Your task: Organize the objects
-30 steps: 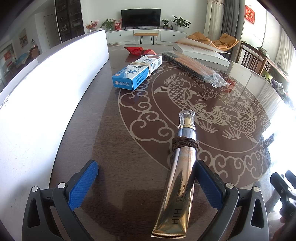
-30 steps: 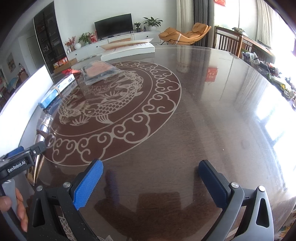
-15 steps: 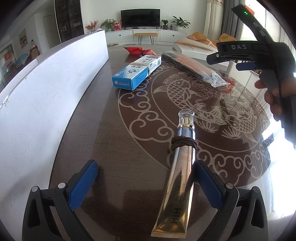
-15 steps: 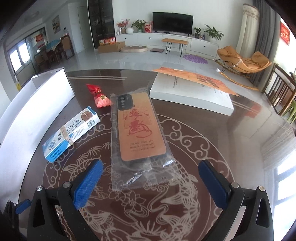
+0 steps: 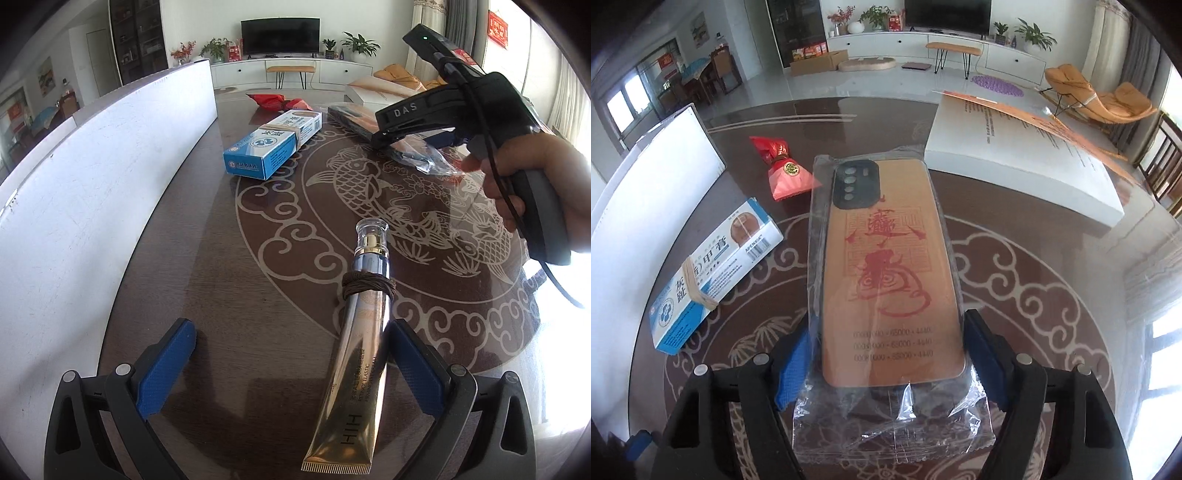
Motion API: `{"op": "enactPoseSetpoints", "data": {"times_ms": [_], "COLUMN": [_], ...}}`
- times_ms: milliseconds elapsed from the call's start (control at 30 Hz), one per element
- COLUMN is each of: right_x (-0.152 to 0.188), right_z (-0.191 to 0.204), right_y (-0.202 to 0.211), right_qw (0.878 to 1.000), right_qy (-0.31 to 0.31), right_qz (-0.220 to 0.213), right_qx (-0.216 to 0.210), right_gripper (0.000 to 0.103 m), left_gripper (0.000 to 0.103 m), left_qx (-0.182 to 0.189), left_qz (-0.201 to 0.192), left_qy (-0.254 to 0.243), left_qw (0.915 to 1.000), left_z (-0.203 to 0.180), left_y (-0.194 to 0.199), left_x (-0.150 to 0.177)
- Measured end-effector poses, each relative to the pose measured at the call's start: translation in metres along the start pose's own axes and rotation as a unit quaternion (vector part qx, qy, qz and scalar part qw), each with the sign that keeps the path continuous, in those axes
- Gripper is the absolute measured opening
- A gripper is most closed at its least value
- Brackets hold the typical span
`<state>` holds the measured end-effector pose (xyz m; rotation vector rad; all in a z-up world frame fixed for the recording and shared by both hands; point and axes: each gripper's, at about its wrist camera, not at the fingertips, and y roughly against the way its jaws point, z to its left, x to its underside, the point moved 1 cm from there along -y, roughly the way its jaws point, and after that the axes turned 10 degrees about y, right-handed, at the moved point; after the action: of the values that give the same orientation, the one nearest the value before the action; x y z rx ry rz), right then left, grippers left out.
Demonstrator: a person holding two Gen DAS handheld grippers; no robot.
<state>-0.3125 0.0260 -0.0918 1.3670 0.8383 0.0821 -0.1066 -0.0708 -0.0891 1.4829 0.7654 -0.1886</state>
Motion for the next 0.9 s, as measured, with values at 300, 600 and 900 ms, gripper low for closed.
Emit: {"op": "enactPoseSetpoints", "data": {"times_ms": [300, 600, 900], "right_x": [0.187, 0.255, 0.253], "right_z": [0.021, 0.041, 0.038], "right_y": [0.1, 0.139, 0.135], "right_qw": [0.992, 0.973, 0.973], "right_qy": [-0.091, -0.167, -0.17], "right_qz": [-0.015, -0.037, -0.041], "right_qx": [0.082, 0.152, 0.151], "right_gripper": [0.077, 0.102, 0.103], "left_gripper": [0.103, 0.103, 0.103], "left_qx": [0.0, -0.002, -0.002], "left_qz": [0.0, 0.0, 0.0], "left_qy": [0.0, -0.001, 0.0], "left_qw": [1.0, 1.0, 1.0], "left_z": [0.0, 0.0, 0.0], "left_y": [-0.001, -0.002, -0.002], "left_x": [-0.001, -0.002, -0.002]}}
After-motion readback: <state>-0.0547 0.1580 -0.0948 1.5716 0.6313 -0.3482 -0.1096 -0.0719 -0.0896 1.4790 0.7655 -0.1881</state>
